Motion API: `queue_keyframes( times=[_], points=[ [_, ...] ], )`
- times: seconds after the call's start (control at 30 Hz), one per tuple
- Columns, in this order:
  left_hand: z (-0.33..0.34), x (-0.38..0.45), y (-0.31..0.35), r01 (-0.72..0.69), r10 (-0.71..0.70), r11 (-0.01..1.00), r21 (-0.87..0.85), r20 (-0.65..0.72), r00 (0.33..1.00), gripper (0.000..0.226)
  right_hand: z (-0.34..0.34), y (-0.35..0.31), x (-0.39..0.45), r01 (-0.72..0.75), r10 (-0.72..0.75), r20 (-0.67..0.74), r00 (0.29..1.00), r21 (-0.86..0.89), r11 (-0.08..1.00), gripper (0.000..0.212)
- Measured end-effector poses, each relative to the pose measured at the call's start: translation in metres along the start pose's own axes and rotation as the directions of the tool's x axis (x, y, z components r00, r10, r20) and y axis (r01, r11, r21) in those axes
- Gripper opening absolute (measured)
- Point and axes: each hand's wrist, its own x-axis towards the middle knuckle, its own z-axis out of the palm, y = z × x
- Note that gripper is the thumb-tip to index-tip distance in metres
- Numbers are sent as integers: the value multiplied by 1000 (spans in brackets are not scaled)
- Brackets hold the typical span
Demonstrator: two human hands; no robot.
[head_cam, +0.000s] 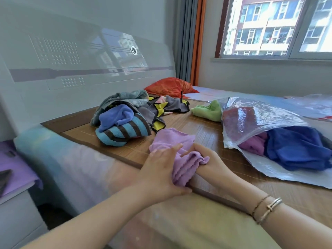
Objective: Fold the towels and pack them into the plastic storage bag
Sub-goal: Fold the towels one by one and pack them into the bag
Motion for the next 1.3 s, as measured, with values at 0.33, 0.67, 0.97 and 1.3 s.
queue_keyframes(
  times=[0.33, 0.67, 0.97, 1.3],
  points=[
    [-9, 5, -7, 255, -263, 964, 71, 122, 957, 14, -22, -5, -17, -35, 35, -6, 999, -24, 999, 32],
    [-72, 17, -30, 587, -109, 588, -557, 665, 739, 40, -44, -25, -11, -332, 341, 4, 940, 238, 913, 19],
    [-28, 49, -18, 681, -516, 378, -628, 468, 718, 19, -37, -1, 11, -528, 540, -92, 837, 125, 840, 22],
    [-3, 37, -21, 833, -420, 90, -546, 737, 529, 45, -32, 28, 4, -754, 780, -93, 619, 206, 623, 43]
  ],
)
